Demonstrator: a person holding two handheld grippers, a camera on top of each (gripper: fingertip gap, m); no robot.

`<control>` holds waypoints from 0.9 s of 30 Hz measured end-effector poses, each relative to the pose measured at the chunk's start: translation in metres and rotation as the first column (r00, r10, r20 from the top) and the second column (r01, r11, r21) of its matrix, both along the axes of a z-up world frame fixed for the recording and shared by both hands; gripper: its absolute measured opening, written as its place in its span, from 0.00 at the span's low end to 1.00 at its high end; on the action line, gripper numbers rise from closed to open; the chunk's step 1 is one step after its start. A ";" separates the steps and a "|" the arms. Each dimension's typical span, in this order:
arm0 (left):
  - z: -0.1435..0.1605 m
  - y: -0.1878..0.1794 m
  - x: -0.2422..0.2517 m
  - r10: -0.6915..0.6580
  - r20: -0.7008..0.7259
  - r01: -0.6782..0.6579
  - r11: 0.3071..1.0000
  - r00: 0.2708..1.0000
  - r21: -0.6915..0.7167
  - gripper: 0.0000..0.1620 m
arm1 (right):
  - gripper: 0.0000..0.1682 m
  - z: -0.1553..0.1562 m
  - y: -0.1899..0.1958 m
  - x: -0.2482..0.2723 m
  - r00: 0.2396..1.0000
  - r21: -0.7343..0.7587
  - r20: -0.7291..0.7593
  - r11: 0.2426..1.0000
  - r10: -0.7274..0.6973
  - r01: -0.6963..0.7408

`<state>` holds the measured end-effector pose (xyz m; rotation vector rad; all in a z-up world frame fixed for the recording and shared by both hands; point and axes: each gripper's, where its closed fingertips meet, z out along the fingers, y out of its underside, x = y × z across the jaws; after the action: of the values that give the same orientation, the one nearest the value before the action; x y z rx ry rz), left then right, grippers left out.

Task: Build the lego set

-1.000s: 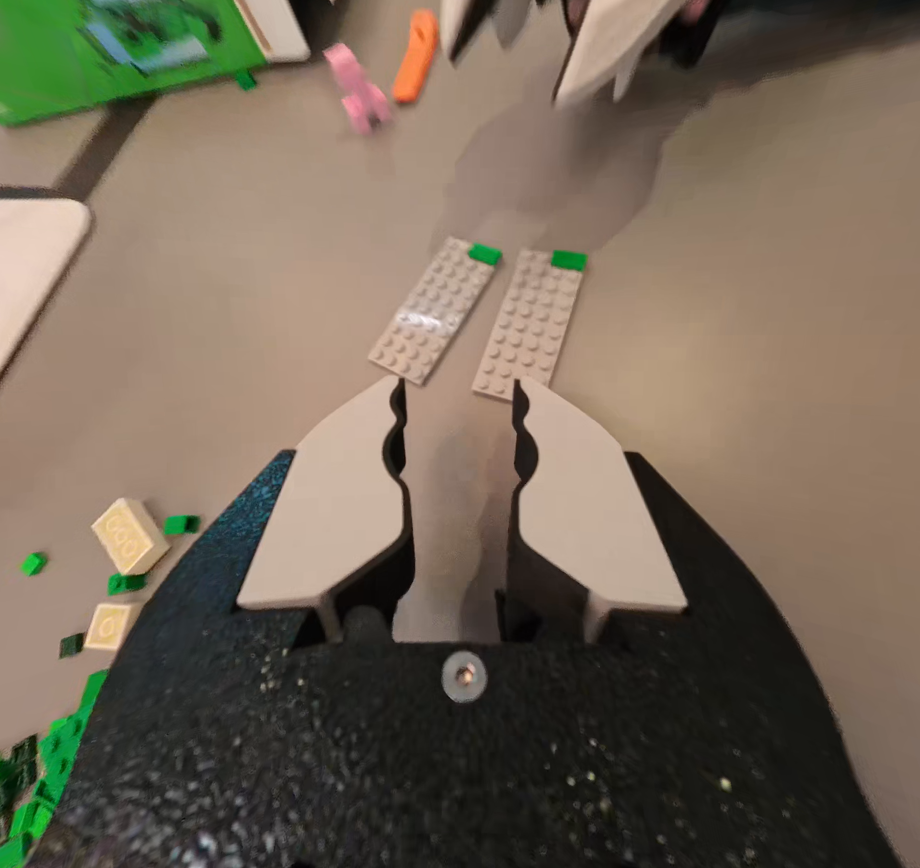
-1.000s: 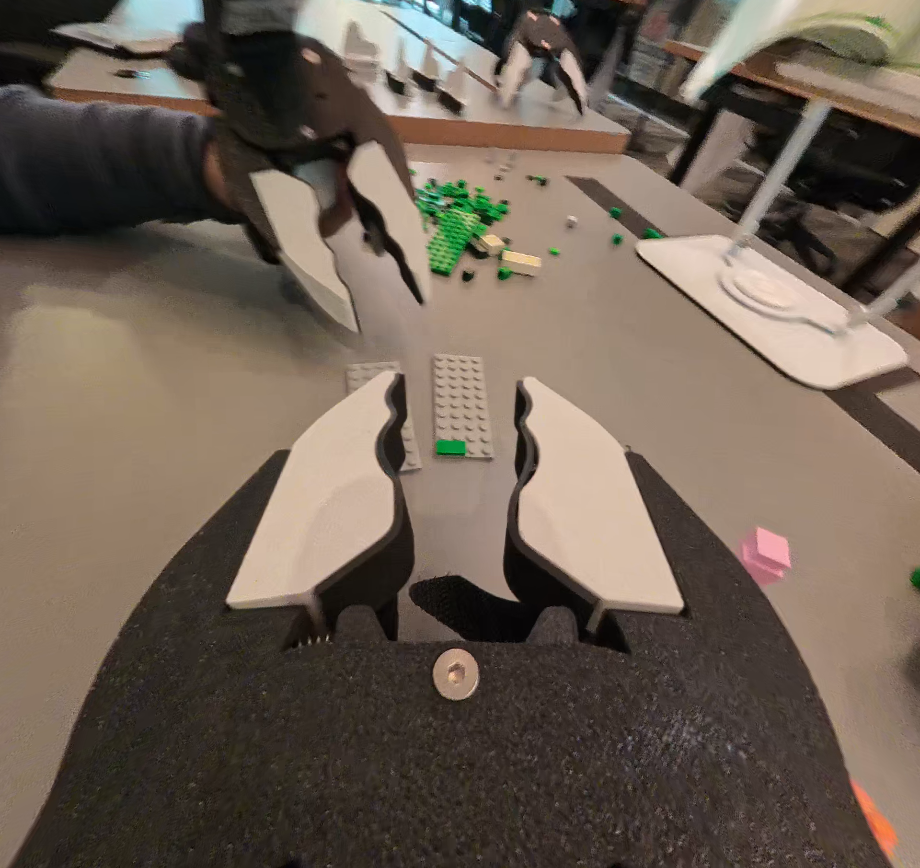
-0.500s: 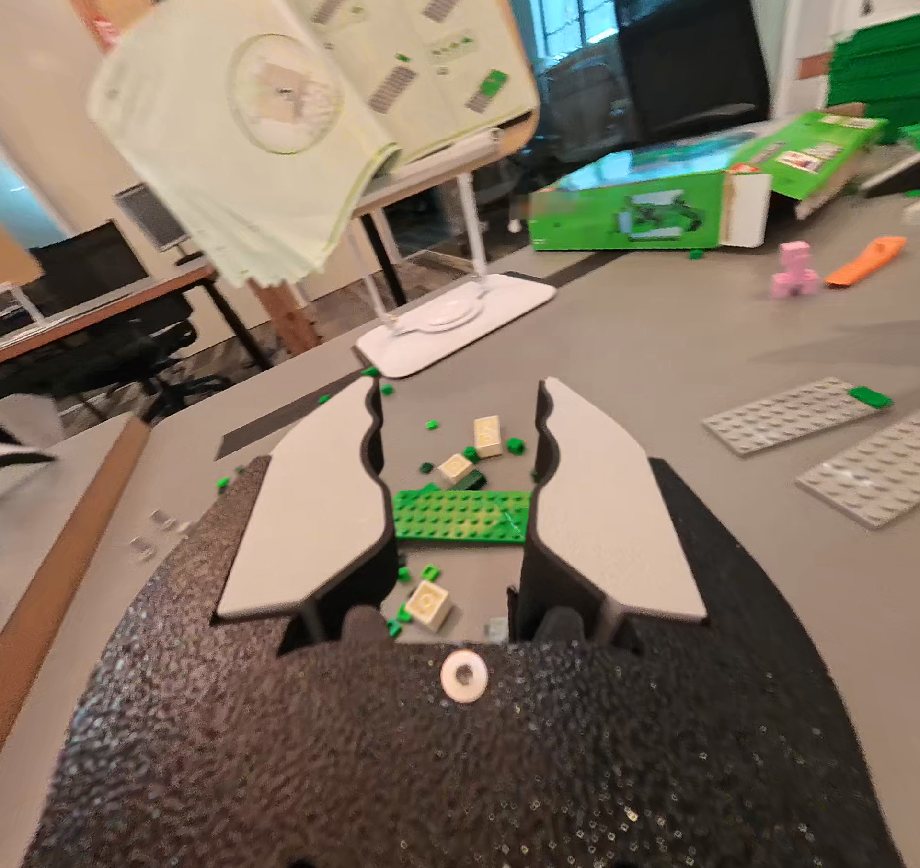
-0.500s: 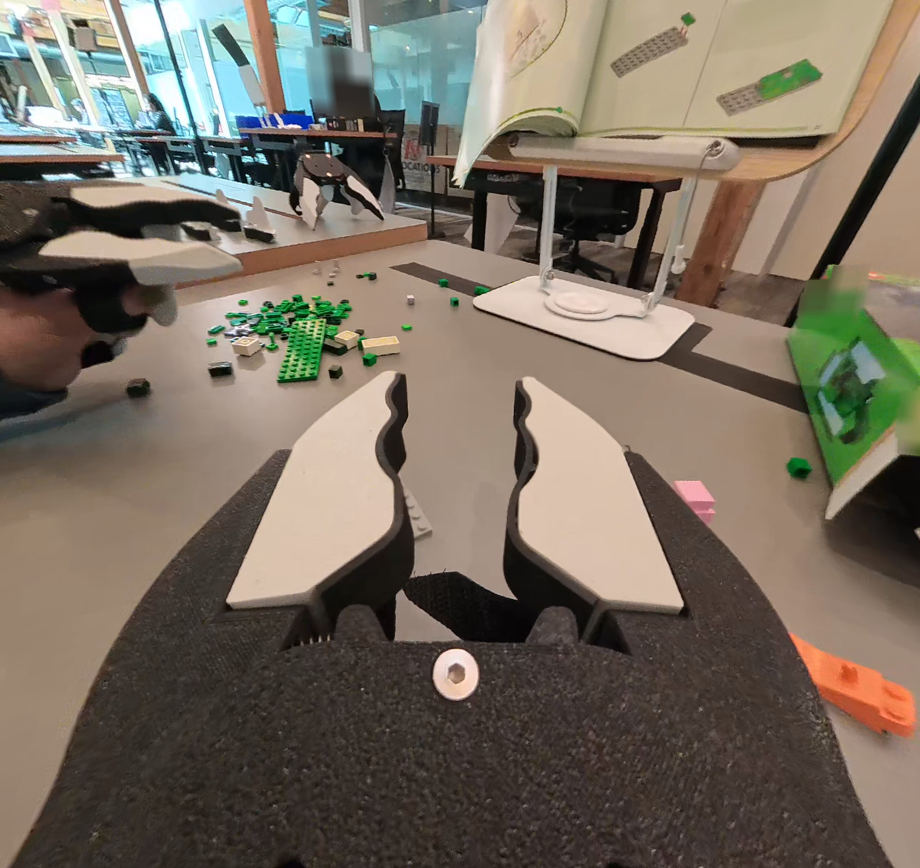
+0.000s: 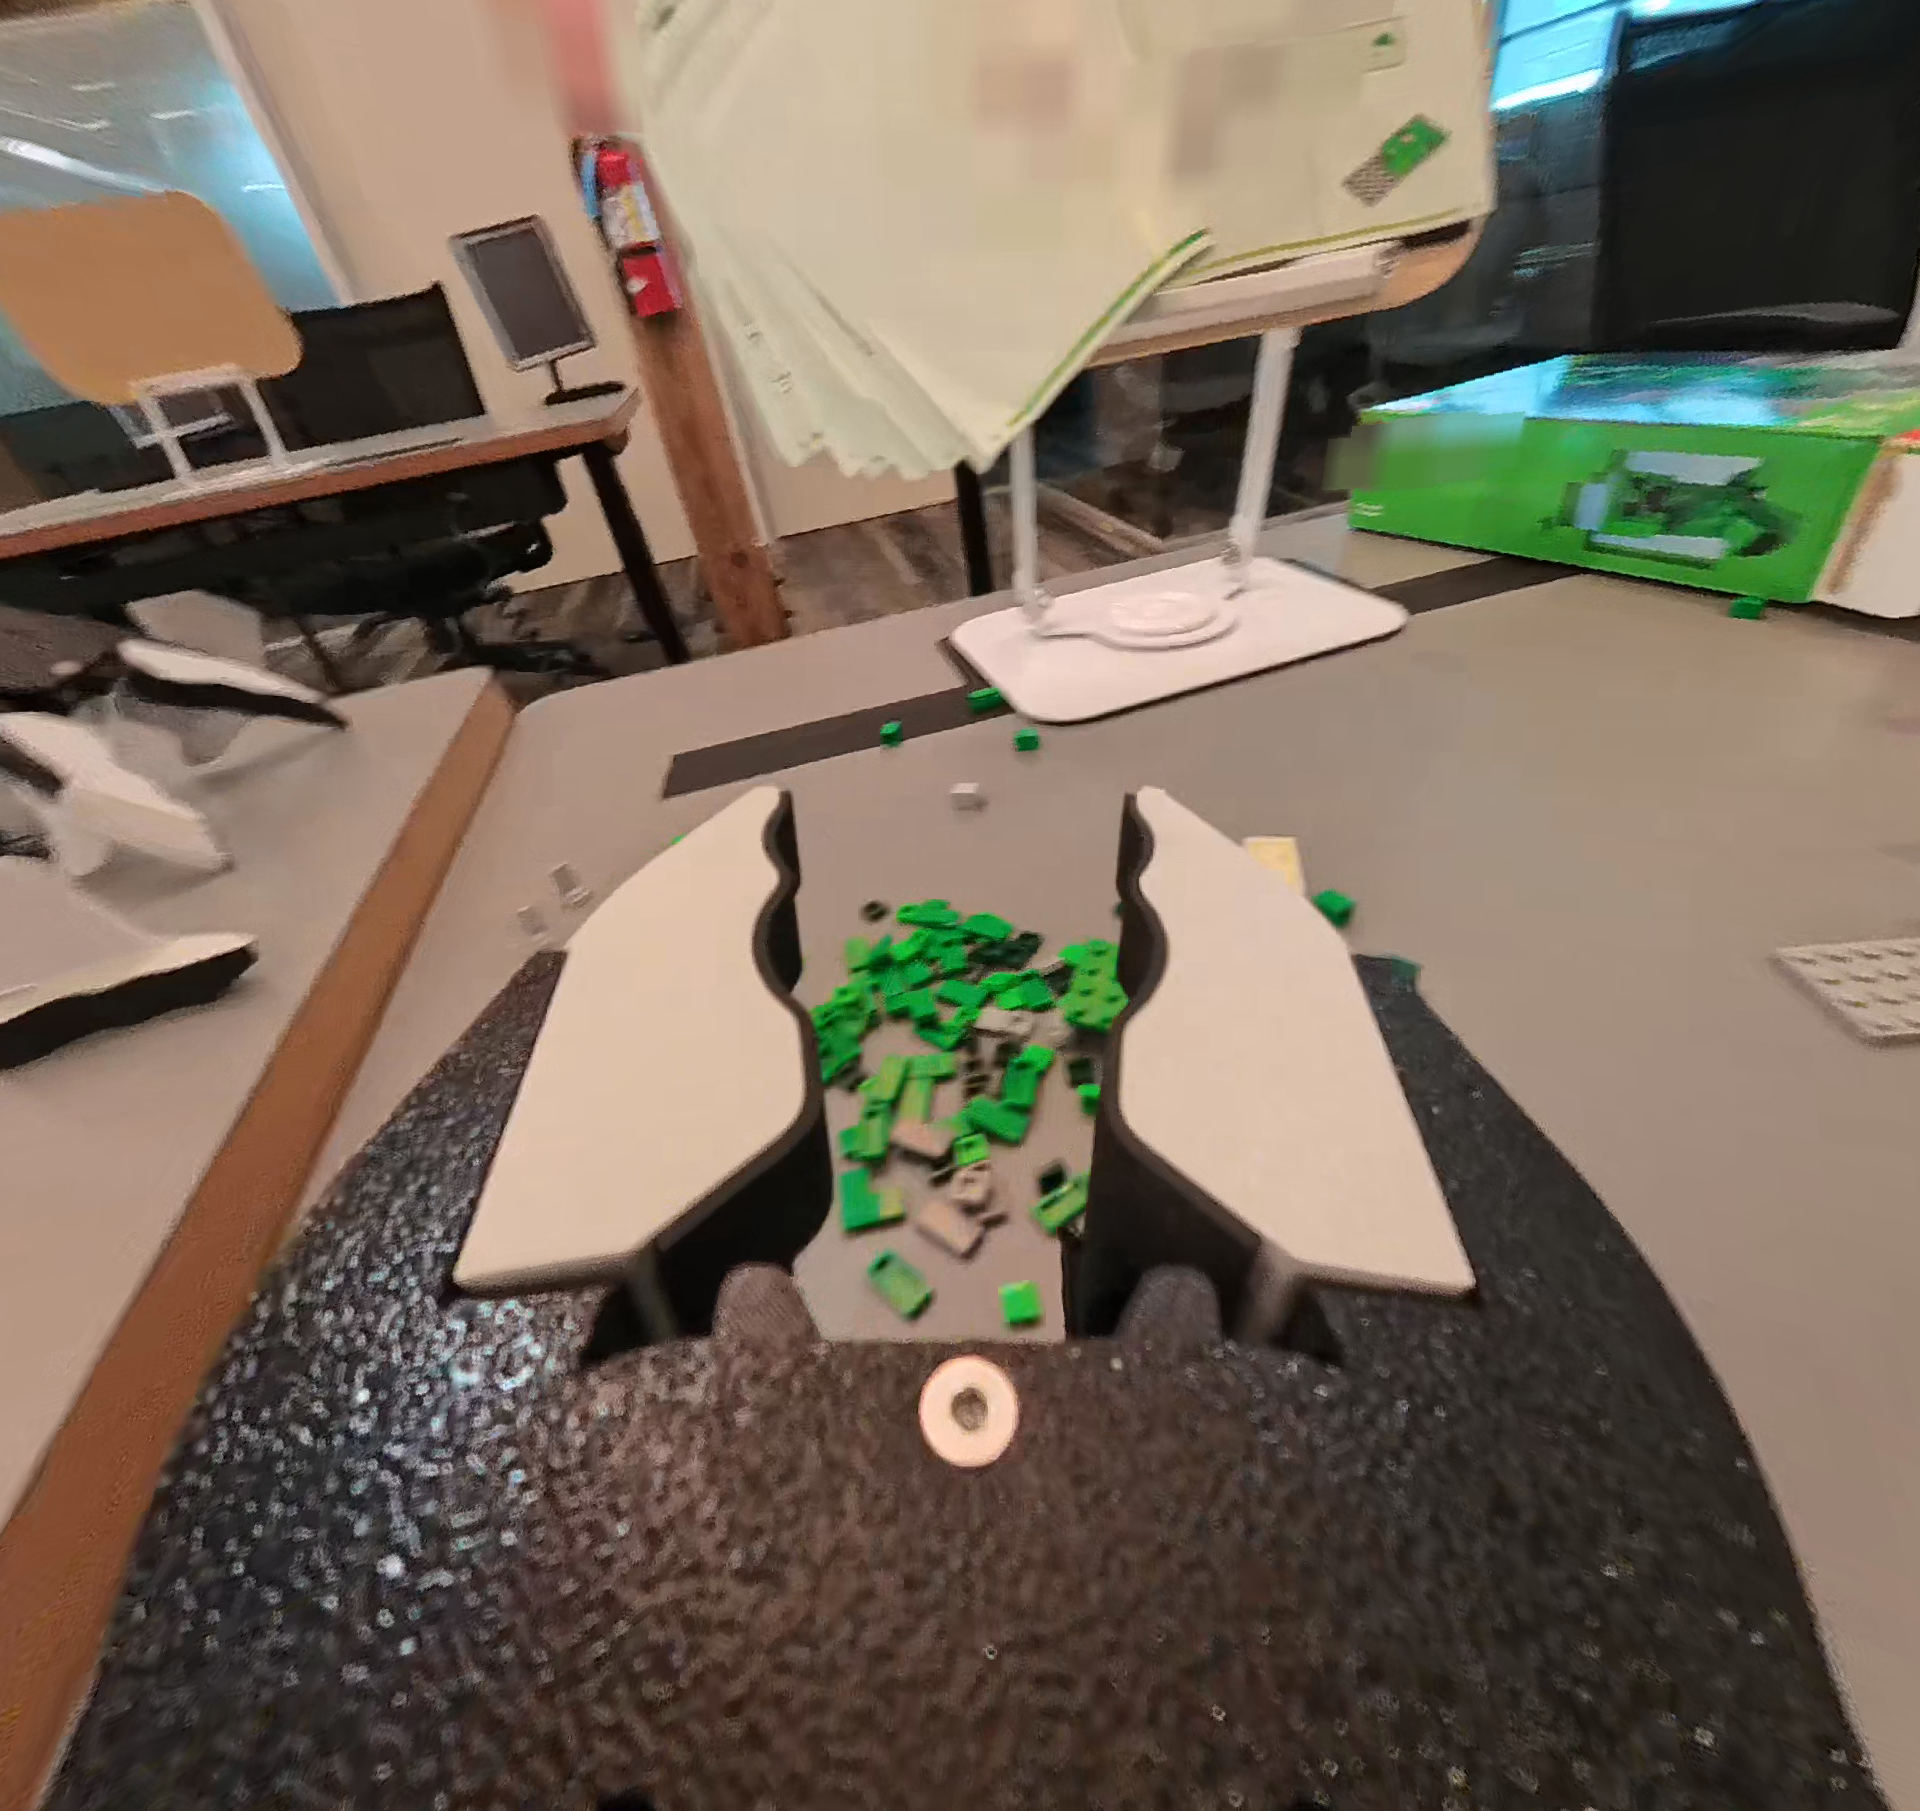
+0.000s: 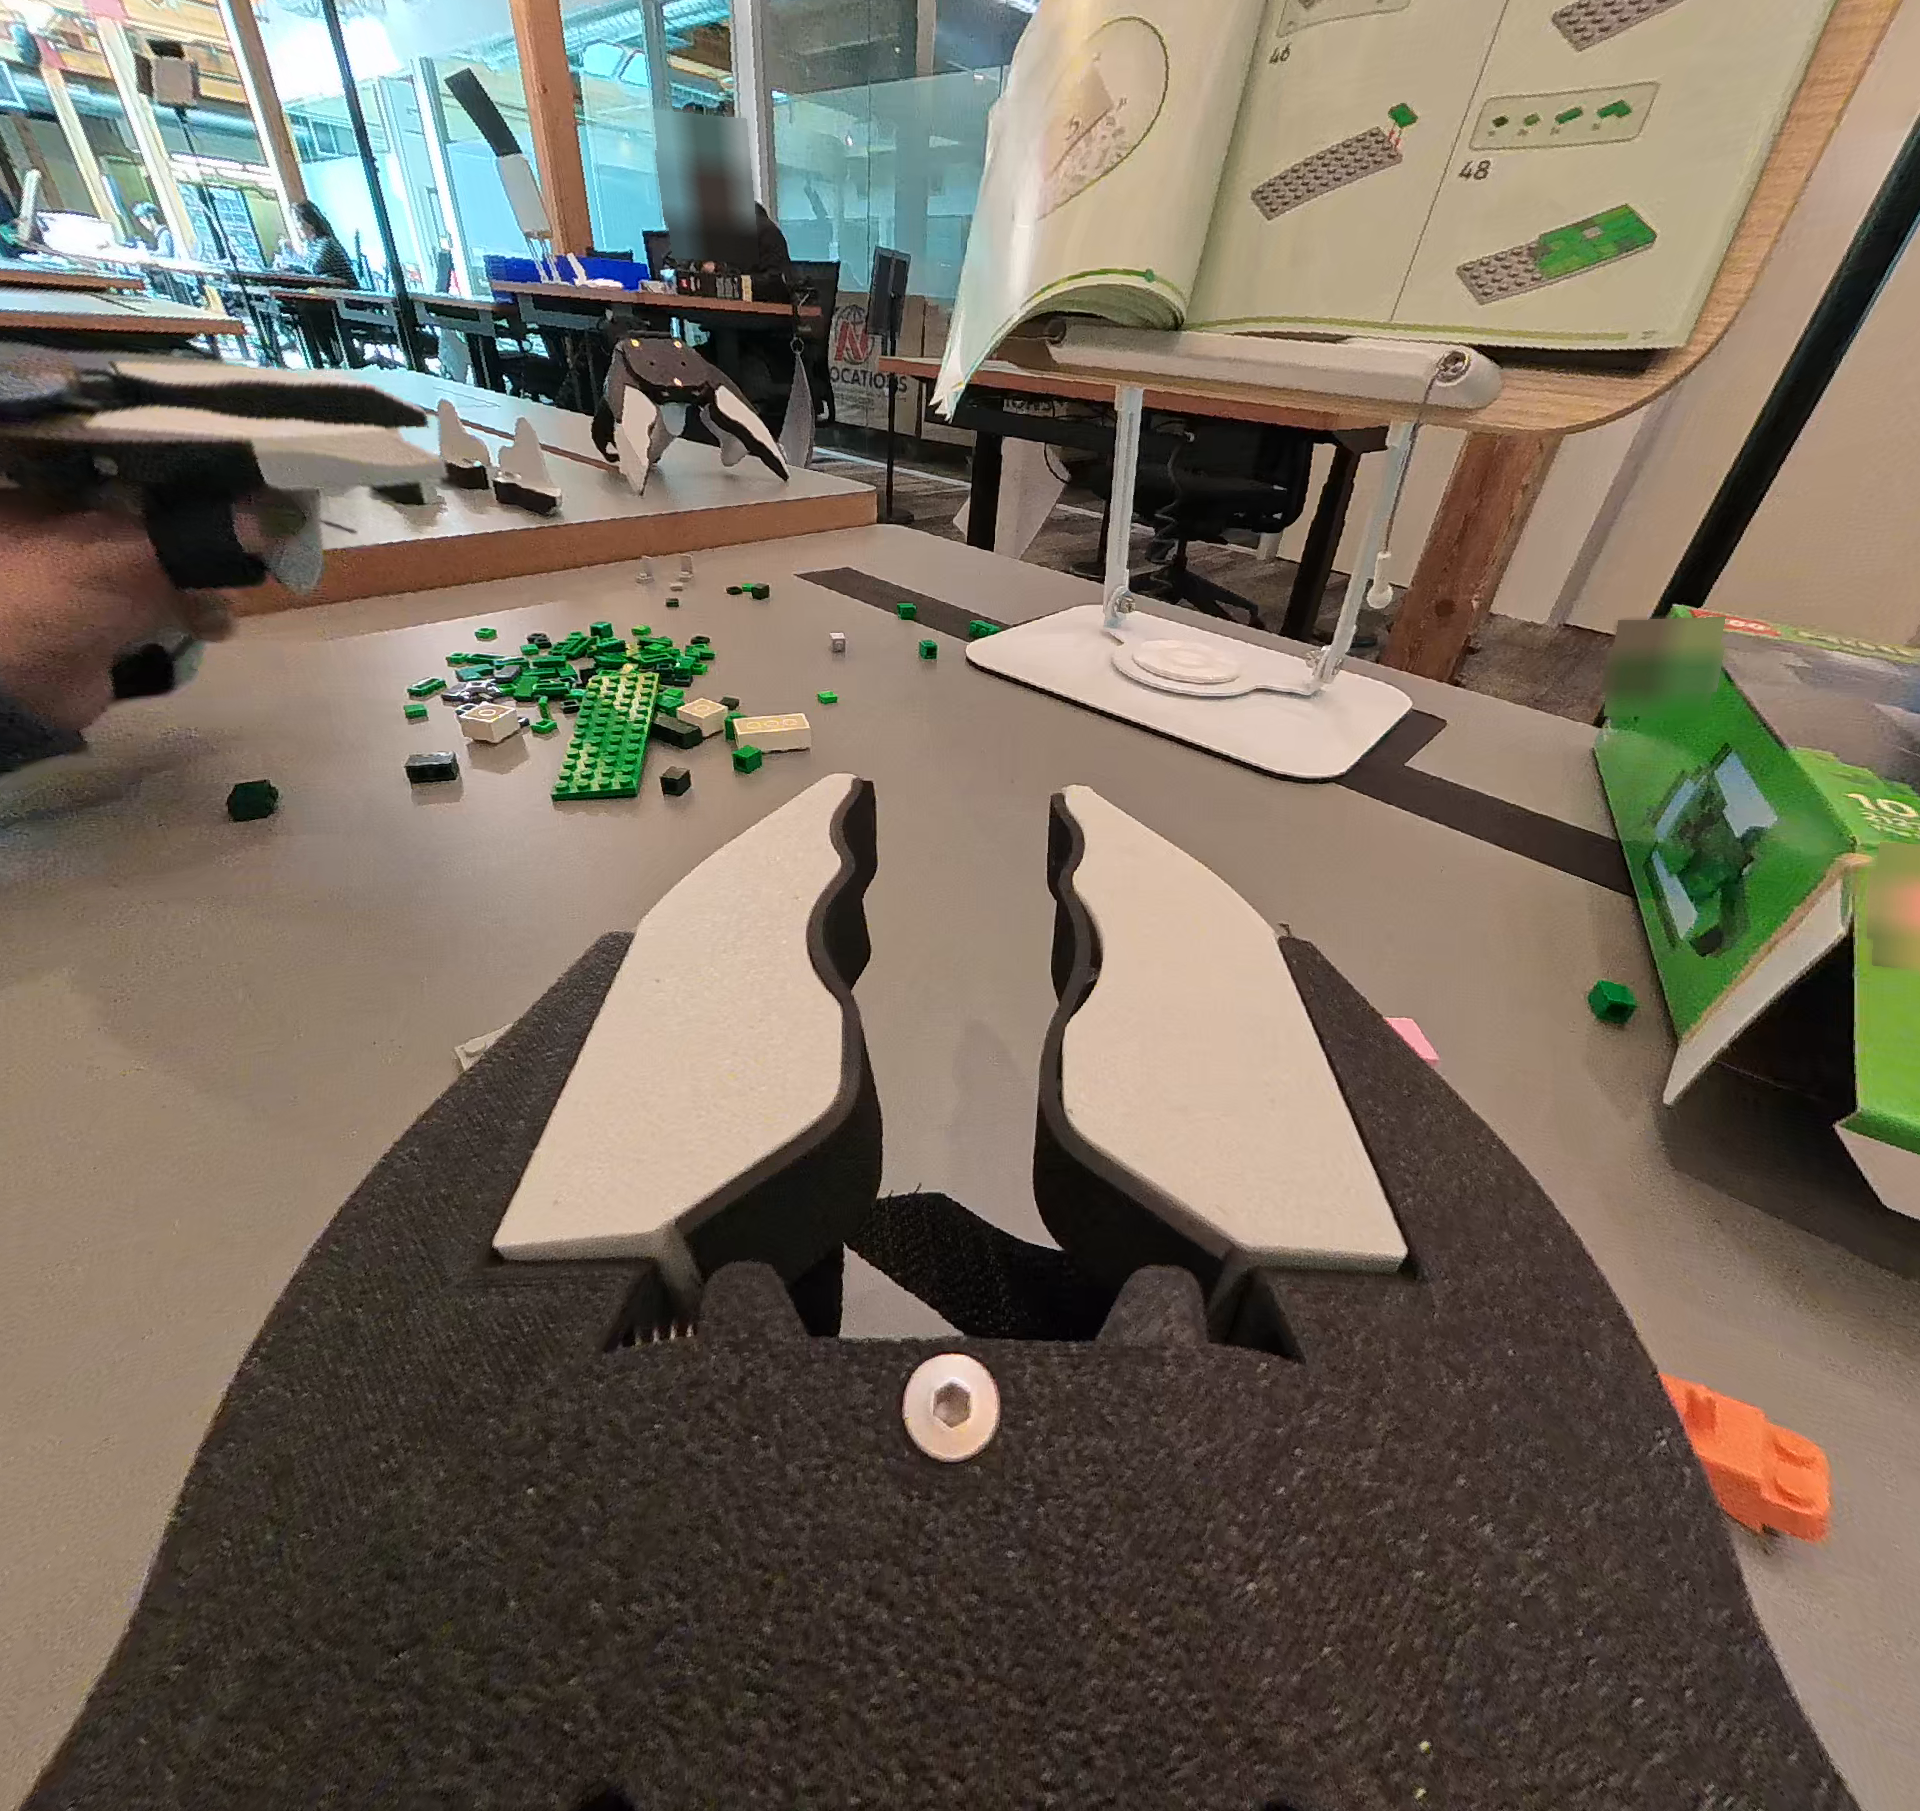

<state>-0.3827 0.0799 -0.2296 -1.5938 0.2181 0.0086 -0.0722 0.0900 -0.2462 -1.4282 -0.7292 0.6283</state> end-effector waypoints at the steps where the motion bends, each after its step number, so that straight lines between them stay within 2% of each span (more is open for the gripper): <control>1: -0.001 -0.001 -0.011 0.020 0.003 -0.020 1.000 1.000 -0.022 0.36 | 0.18 0.000 0.000 0.000 1.000 0.001 0.001 1.000 0.000 0.000; 4: -0.008 -0.005 -0.032 0.005 0.037 -0.002 0.996 0.999 -0.088 0.34 | 0.17 -0.001 -0.001 -0.002 1.000 0.002 0.007 1.000 0.009 -0.009; 6: -0.012 -0.008 -0.034 -0.072 0.046 0.077 0.990 0.996 -0.120 0.28 | 0.17 -0.001 -0.002 -0.003 1.000 0.004 0.015 1.000 0.015 -0.015; 9: -0.037 -0.013 -0.039 -0.130 0.066 0.144 0.946 0.989 -0.290 0.24 | 0.17 -0.002 -0.003 -0.004 1.000 0.009 0.023 1.000 0.020 -0.020; 14: -0.051 -0.012 -0.057 -0.120 0.016 0.115 0.899 0.993 -0.423 0.17 | 0.17 -0.001 -0.003 -0.004 0.999 0.007 0.020 1.000 0.028 -0.028; 16: -0.058 -0.010 -0.060 -0.164 -0.004 0.140 0.856 0.987 -0.498 0.17 | 0.16 -0.001 -0.003 -0.004 0.999 0.003 0.015 0.999 0.032 -0.032; 19: -0.076 -0.010 -0.052 -0.336 -0.055 0.230 0.747 0.940 -0.624 0.15 | 0.16 -0.002 -0.003 -0.004 0.999 -0.007 0.009 0.999 0.040 -0.040; 23: -0.103 -0.004 -0.059 -0.453 -0.160 0.190 0.632 0.877 -0.752 0.13 | 0.16 -0.002 -0.003 -0.004 0.999 -0.016 0.002 0.999 0.046 -0.046; 27: -0.113 0.005 -0.057 -0.515 -0.157 0.187 0.553 0.843 -0.812 0.11 | 0.16 -0.002 -0.003 -0.004 0.998 -0.027 -0.008 0.998 0.056 -0.056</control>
<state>-0.4394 0.0850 -0.3421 -2.3900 0.9810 -0.1137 -0.0764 0.0871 -0.2480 -1.4342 -0.7596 0.6890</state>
